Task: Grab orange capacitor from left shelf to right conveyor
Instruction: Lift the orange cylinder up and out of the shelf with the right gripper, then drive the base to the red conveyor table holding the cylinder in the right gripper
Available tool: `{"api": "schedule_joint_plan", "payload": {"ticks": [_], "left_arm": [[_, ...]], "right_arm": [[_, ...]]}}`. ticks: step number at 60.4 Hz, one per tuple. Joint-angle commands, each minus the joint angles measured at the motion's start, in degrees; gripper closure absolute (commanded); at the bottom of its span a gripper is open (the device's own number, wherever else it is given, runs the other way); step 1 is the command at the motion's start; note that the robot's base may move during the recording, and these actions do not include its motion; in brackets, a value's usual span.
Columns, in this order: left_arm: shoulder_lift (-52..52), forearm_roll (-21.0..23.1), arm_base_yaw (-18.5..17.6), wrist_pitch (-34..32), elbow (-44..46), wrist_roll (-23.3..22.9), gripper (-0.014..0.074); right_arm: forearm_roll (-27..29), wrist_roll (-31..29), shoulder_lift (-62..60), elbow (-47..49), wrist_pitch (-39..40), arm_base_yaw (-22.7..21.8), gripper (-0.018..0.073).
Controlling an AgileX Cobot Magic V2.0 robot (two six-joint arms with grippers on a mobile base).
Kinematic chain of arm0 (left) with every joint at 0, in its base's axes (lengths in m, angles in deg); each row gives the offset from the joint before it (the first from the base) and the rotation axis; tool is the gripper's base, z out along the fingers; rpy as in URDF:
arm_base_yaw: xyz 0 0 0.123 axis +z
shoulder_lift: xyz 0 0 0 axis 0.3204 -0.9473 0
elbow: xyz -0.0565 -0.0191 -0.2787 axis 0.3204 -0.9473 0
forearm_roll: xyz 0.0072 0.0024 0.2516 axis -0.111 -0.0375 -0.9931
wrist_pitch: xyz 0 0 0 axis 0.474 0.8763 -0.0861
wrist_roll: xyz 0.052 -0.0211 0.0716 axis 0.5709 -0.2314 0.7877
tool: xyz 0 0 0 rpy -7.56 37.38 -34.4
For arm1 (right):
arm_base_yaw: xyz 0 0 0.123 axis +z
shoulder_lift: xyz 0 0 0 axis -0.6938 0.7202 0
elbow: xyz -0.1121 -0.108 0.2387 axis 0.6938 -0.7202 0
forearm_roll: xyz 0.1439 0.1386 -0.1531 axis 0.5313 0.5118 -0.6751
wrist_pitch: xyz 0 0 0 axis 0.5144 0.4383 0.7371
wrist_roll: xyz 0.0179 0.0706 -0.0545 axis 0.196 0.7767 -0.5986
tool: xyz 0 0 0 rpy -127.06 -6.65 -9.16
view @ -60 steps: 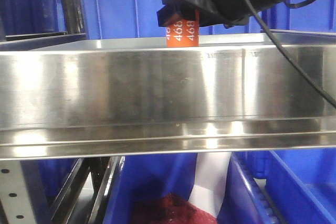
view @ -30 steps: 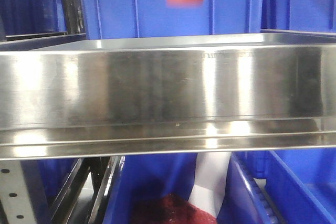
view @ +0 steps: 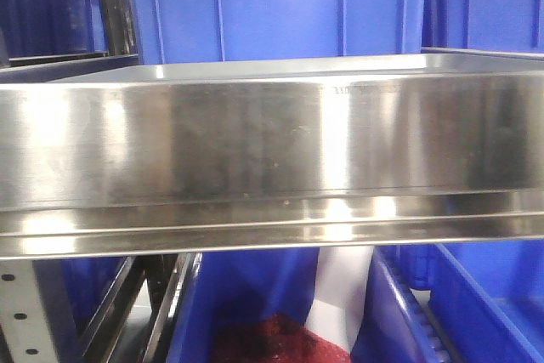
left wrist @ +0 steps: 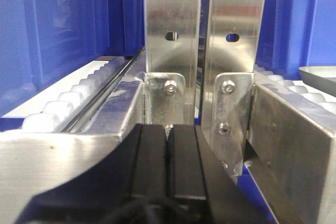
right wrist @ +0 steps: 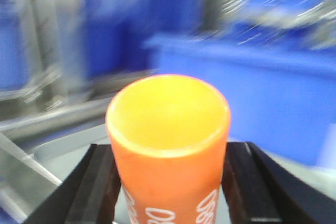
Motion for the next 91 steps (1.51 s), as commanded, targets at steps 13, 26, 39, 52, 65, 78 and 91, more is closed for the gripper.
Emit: {"api": "schedule_joint_plan", "payload": {"ticks": [13, 26, 39, 52, 65, 78, 91], "left_arm": [[-0.3, 0.3, 0.1, -4.8, 0.5, 0.0, 0.0701], [-0.3, 0.3, 0.1, -4.8, 0.5, 0.0, 0.0701], [-0.3, 0.3, 0.1, -4.8, 0.5, 0.0, 0.0701], [-0.3, 0.3, 0.1, -4.8, 0.5, 0.0, 0.0701], [-0.3, 0.3, 0.1, -4.8, 0.5, 0.0, 0.0701], [-0.3, 0.3, 0.1, -4.8, 0.5, 0.0, 0.0701], [-0.3, 0.3, 0.1, -4.8, 0.5, 0.0, 0.0701]], "right_arm": [[0.1, -0.2, -17.5, 1.4, -14.9, -0.1, 0.0505], [0.3, -0.3, -20.2, 1.4, -15.0, -0.1, 0.0505], [0.2, -0.3, -20.2, 1.4, -14.7, -0.1, 0.0505], [0.2, -0.3, -20.2, 1.4, -14.7, -0.1, 0.0505], [0.2, -0.3, -20.2, 1.4, -14.7, 0.0, 0.0505], [0.2, -0.3, -20.2, 1.4, -14.7, 0.0, 0.0505], [0.2, -0.3, -20.2, 1.4, -14.7, 0.0, 0.0505]]}}
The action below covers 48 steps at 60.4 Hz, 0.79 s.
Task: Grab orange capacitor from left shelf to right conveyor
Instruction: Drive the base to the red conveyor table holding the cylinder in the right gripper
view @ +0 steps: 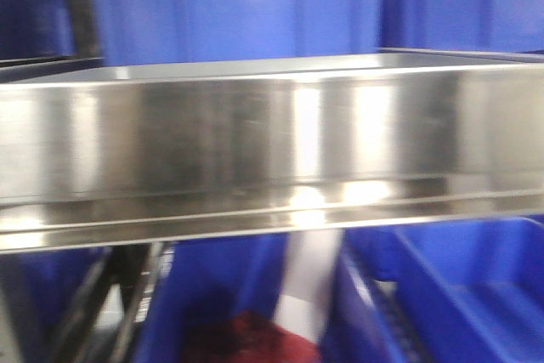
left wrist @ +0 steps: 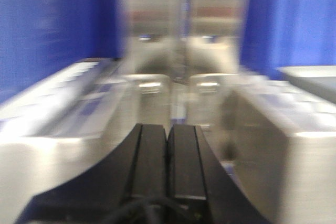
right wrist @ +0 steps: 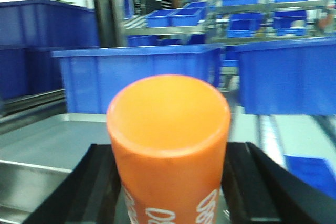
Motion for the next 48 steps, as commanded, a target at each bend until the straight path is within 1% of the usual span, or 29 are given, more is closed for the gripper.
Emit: {"api": "schedule_joint_plan", "payload": {"ticks": [1, 48], "left_arm": [[-0.3, 0.3, 0.1, -4.8, 0.5, 0.0, 0.0701], [-0.3, 0.3, 0.1, -4.8, 0.5, 0.0, 0.0701]], "right_arm": [[-1.1, -0.3, -1.0, 1.5, 4.7, 0.0, 0.0505], [-1.1, -0.3, -1.0, 1.5, 4.7, 0.0, 0.0505]]}}
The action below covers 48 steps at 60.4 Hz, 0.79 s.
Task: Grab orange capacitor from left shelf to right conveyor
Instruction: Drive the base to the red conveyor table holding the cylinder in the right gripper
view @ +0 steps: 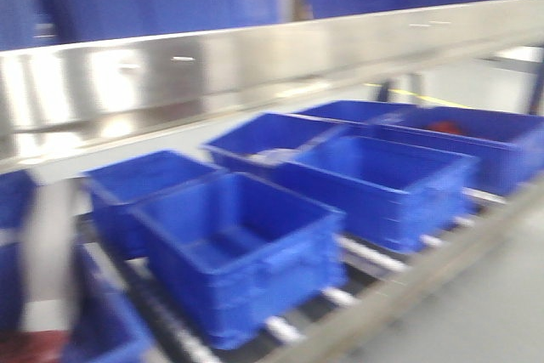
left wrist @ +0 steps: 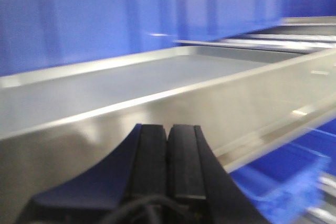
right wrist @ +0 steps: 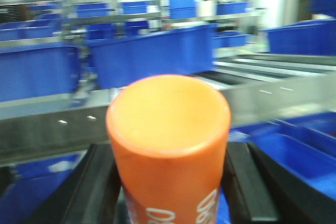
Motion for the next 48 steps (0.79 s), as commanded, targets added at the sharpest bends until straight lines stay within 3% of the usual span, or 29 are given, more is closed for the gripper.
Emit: {"api": "schedule_joint_plan", "payload": {"ticks": [1, 48], "left_arm": [[-0.3, 0.3, 0.1, -4.8, 0.5, 0.0, 0.0701], [-0.3, 0.3, 0.1, -4.8, 0.5, 0.0, 0.0701]], "right_arm": [[-1.1, -0.3, -1.0, 1.5, 4.7, 0.0, 0.0505], [-1.1, -0.3, -1.0, 1.5, 4.7, 0.0, 0.0505]]}}
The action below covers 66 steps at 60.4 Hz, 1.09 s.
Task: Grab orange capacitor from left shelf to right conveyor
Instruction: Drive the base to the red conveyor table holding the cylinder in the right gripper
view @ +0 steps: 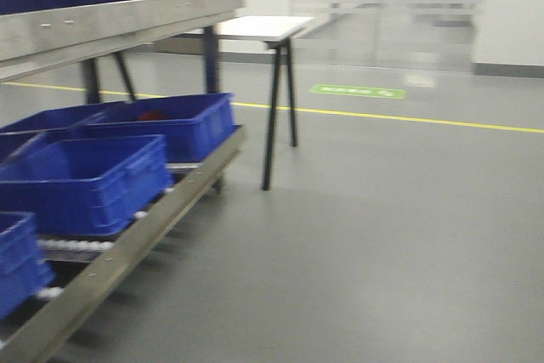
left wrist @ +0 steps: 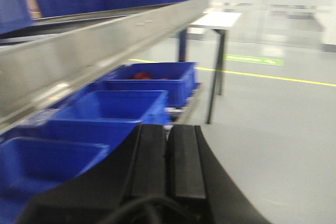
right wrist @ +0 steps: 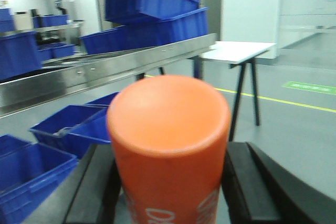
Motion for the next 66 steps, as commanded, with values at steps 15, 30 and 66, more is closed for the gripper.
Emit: {"api": "schedule_joint_plan", "payload": {"ticks": [15, 30, 66], "left_arm": [[-0.3, 0.3, 0.1, -4.8, 0.5, 0.0, 0.0701], [-0.3, 0.3, 0.1, -4.8, 0.5, 0.0, 0.0701], [-0.3, 0.3, 0.1, -4.8, 0.5, 0.0, 0.0701]], "right_arm": [[-1.1, -0.3, -1.0, 1.5, 4.7, 0.0, 0.0505], [-1.1, -0.3, -1.0, 1.5, 4.7, 0.0, 0.0505], [-1.1, -0.3, -1.0, 1.5, 4.7, 0.0, 0.0505]]}}
